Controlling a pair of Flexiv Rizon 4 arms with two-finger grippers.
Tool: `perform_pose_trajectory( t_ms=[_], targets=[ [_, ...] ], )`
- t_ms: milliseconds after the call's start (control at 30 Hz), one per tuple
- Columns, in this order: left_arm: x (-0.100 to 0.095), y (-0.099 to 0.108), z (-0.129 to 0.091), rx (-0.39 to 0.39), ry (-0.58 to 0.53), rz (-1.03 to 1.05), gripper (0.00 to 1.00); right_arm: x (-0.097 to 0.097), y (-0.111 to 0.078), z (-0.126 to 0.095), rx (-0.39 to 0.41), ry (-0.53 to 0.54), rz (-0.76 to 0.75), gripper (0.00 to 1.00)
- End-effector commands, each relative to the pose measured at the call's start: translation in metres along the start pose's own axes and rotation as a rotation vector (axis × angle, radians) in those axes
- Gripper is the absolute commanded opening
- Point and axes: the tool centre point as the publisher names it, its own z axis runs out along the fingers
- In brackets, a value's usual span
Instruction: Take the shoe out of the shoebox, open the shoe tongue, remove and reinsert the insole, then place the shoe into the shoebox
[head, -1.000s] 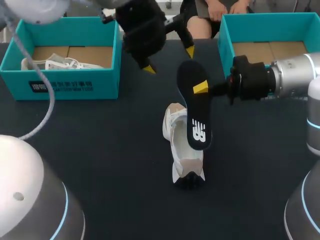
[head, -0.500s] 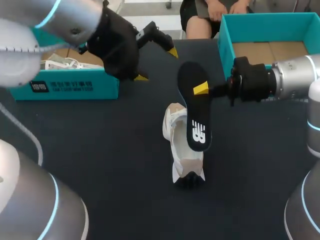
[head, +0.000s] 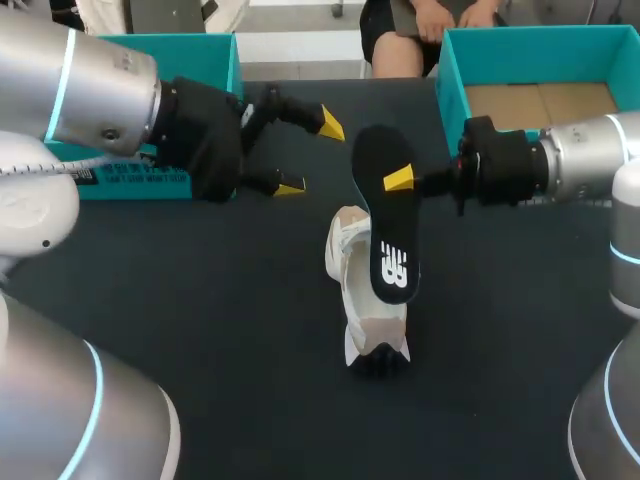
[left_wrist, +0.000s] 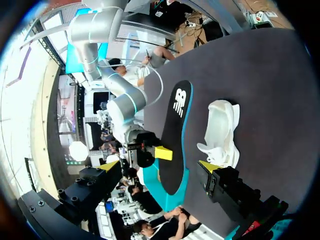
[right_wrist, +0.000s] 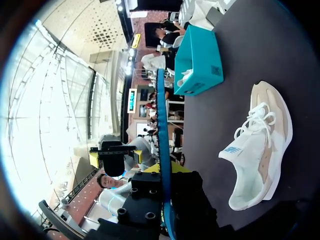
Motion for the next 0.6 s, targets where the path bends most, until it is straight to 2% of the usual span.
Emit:
perform_pose_trajectory(
  t_ms=[33, 367, 600],
  targets=[
    [0.007, 0.007, 0.005, 0.025, -0.431, 0.006, 1.0, 0.0, 0.0, 0.002, -0.002, -0.002, 0.003, 0.0],
    [0.025, 0.02, 0.021, 0.018, -0.512, 0.046, 1.0, 0.003, -0.001, 0.003, 0.007, 0.002, 0.01, 0.0],
    [0.034, 0.029, 0.036, -0.005, -0.513, 0.045, 1.0, 0.01, -0.007, 0.006, -0.004, 0.009, 0.012, 0.0]
  ],
)
